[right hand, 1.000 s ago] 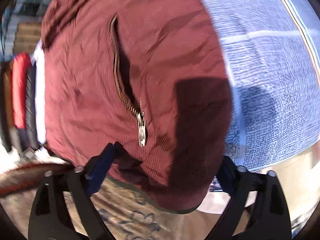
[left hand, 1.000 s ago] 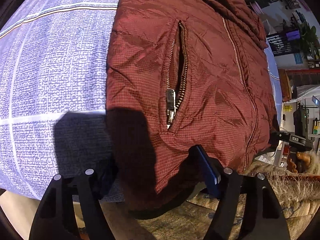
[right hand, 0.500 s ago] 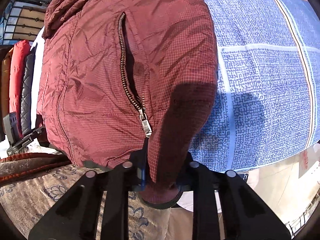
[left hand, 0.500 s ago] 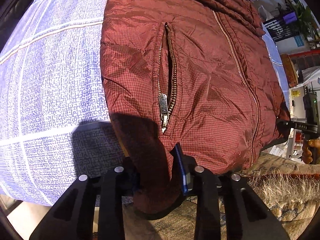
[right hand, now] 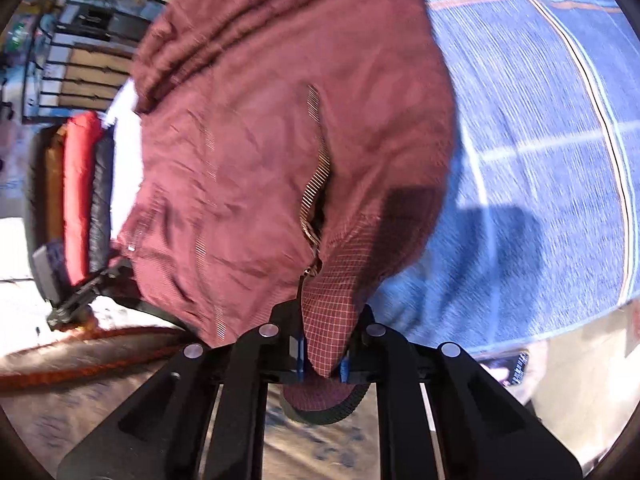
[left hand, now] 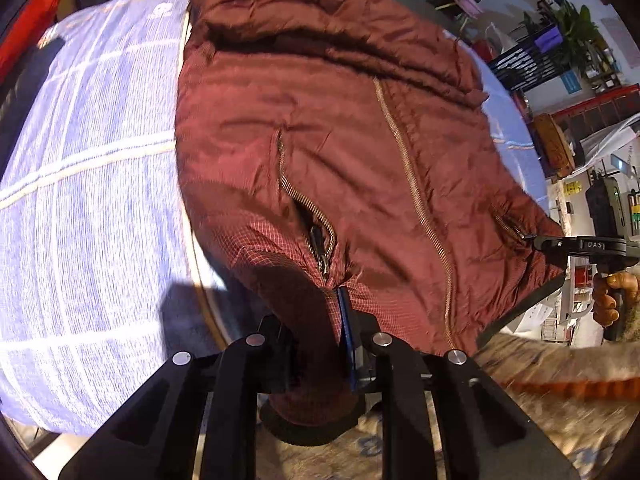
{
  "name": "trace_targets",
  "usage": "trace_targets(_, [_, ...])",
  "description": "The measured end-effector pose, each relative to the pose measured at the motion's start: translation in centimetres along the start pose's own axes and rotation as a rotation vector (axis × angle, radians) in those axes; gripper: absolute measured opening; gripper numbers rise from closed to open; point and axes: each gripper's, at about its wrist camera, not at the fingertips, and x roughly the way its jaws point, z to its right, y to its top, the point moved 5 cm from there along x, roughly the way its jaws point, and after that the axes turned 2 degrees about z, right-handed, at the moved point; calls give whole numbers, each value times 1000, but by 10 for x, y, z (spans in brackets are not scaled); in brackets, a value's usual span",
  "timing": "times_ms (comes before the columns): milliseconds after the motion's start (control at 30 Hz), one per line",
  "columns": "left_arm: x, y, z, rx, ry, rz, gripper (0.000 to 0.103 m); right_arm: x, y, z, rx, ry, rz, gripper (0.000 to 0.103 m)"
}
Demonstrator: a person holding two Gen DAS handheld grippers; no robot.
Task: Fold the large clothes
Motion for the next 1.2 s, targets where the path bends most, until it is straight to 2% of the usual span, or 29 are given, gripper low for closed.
trace_targets(100, [-7, 31, 8, 34, 1, 55, 18, -5, 22, -20, -5, 64, 31, 12])
trace_targets(267, [-11, 92, 8, 59, 34, 128, 18, -13, 70, -49, -67, 86, 61, 12])
trace_targets(567, [-47, 200, -8, 61, 85, 267, 18, -62, 186, -69, 7, 188, 256, 12])
trace_targets(800, [-50, 246, -20, 46, 136, 293, 18, -78, 241, -57, 85, 183, 323, 12])
trace_targets(1000, [-40, 278, -31, -2, 162, 305, 18, -76, 276, -39, 203, 214, 372, 12])
trace_targets(1200, [-25, 322, -31, 8, 205, 302, 18, -70, 318, -34, 272, 227, 411, 12])
